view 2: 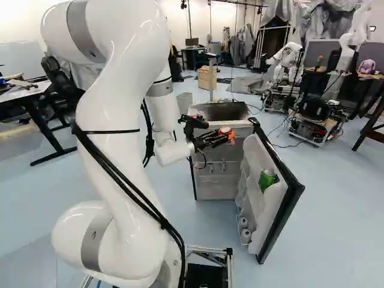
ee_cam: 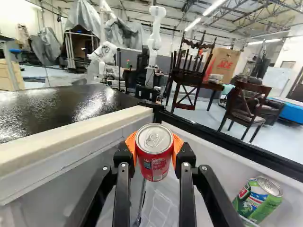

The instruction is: Grab a drink from the fridge

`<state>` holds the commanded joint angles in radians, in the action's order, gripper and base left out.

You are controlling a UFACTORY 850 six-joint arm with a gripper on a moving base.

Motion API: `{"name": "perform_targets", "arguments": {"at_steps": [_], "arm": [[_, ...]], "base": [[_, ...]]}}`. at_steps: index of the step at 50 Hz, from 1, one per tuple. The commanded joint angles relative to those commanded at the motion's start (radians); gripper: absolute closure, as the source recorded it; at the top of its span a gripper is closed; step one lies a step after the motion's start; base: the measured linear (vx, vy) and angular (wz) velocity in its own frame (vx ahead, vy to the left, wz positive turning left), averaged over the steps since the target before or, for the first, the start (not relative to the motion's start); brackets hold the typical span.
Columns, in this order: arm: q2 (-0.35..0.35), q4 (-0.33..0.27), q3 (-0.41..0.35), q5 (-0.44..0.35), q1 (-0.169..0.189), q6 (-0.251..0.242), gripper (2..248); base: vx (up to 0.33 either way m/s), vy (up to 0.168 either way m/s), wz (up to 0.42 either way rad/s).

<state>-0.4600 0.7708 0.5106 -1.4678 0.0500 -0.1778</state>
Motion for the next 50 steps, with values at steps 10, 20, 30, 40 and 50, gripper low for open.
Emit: {"name": "perform_targets", "arguments": {"at_steps": [10, 20, 30, 40, 50], "arm": [[0.028, -0.082, -0.04, 0.0, 0.002, 0.0, 155], [0.054, -0.166, -0.077, 0.005, 0.006, 0.0, 155], [0.076, -0.26, -0.107, 0.006, 0.011, 0.0, 155], [0.093, -0.359, -0.129, 0.007, 0.018, 0.0, 155], [0.108, -0.458, -0.149, 0.007, 0.024, 0.0, 155]], "base": [[0.0, 0.0, 0.0], [0.0, 0.0, 0.0], [0.0, 0.0, 0.0], [0.0, 0.0, 0.0], [0.0, 0.0, 0.0]]}}
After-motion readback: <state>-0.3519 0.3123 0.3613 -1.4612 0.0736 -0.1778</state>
